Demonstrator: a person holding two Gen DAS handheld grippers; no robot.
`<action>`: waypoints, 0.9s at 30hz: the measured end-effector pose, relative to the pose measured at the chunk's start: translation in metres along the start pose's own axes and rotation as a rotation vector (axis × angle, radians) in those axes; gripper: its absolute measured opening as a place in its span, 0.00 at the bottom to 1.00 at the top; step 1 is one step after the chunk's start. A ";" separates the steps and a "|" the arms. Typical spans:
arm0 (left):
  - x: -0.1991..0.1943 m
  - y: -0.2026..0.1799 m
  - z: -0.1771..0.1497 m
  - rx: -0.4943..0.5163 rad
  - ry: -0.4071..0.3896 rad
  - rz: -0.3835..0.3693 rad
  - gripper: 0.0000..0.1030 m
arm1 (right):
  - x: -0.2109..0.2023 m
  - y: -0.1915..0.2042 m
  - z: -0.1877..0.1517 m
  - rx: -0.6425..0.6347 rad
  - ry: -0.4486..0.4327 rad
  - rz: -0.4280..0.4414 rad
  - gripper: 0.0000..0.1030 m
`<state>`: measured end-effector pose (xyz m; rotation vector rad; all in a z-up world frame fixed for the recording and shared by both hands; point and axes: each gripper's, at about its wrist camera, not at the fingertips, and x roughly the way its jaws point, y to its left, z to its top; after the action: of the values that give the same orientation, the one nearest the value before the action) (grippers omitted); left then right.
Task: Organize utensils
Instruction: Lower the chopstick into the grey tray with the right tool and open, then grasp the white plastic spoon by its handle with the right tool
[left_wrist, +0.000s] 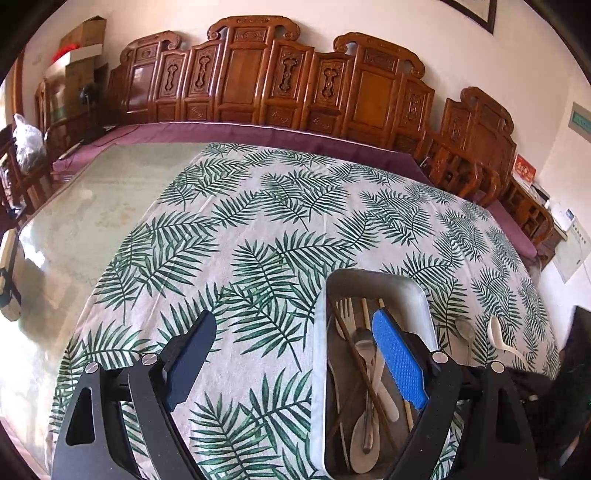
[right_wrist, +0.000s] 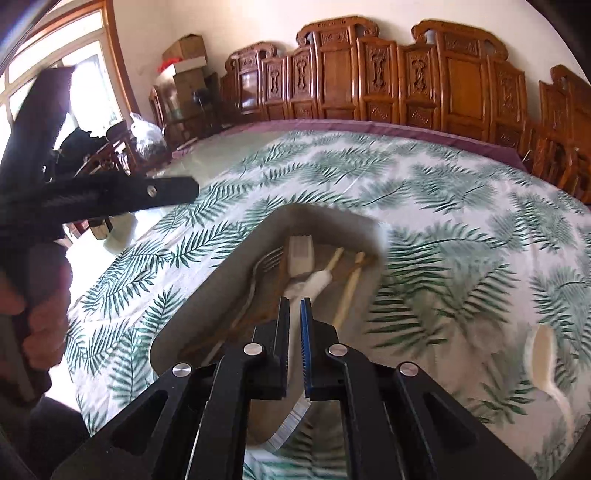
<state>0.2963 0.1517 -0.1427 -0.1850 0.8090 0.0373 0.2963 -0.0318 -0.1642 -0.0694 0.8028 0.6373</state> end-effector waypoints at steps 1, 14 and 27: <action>0.001 -0.002 -0.001 0.004 0.001 -0.001 0.81 | -0.009 -0.006 -0.003 -0.005 -0.009 -0.008 0.07; 0.005 -0.064 -0.004 0.072 -0.012 -0.066 0.81 | -0.075 -0.123 -0.038 -0.031 0.023 -0.203 0.37; 0.014 -0.126 -0.027 0.177 0.017 -0.104 0.81 | -0.053 -0.194 -0.062 0.018 0.135 -0.227 0.53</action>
<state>0.3000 0.0225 -0.1522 -0.0596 0.8146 -0.1335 0.3362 -0.2340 -0.2050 -0.1862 0.9160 0.4139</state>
